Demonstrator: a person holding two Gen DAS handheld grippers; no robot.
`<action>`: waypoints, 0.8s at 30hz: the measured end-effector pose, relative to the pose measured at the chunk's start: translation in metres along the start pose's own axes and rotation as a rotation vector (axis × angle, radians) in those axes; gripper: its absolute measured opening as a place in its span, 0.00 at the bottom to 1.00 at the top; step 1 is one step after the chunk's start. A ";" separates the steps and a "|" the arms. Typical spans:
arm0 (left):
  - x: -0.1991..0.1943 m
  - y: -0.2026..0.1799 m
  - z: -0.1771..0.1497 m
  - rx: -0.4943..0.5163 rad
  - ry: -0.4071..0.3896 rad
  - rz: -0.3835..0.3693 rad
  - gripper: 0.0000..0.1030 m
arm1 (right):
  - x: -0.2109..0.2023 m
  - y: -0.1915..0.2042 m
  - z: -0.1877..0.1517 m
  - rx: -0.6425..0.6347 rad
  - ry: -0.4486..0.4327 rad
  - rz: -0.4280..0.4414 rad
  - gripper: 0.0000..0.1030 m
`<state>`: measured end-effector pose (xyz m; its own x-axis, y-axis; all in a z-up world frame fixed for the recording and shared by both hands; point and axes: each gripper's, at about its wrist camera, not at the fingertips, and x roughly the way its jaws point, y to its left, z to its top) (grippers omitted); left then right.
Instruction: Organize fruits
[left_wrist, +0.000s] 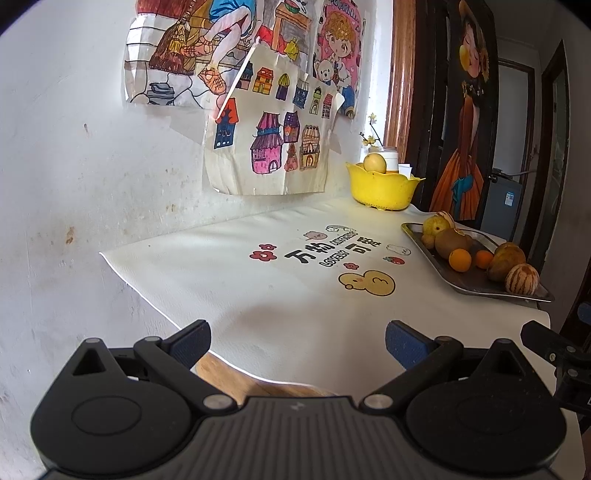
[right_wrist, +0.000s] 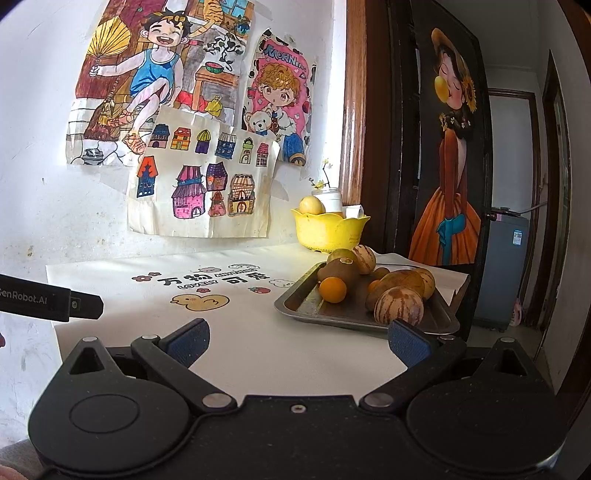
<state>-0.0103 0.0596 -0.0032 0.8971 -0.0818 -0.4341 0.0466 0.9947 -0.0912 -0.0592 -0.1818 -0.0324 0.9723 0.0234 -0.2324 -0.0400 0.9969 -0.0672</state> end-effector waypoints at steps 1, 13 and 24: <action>0.000 0.000 0.000 0.001 0.000 -0.001 1.00 | 0.000 0.000 0.000 0.000 0.000 0.000 1.00; -0.001 -0.008 -0.001 0.043 0.018 0.025 1.00 | 0.000 0.001 0.000 0.000 0.001 -0.001 1.00; -0.001 -0.008 0.000 0.055 0.014 0.061 1.00 | 0.000 0.001 -0.001 -0.005 0.000 0.002 1.00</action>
<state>-0.0117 0.0513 -0.0022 0.8930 -0.0216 -0.4496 0.0164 0.9997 -0.0155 -0.0596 -0.1804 -0.0329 0.9723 0.0251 -0.2324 -0.0428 0.9965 -0.0711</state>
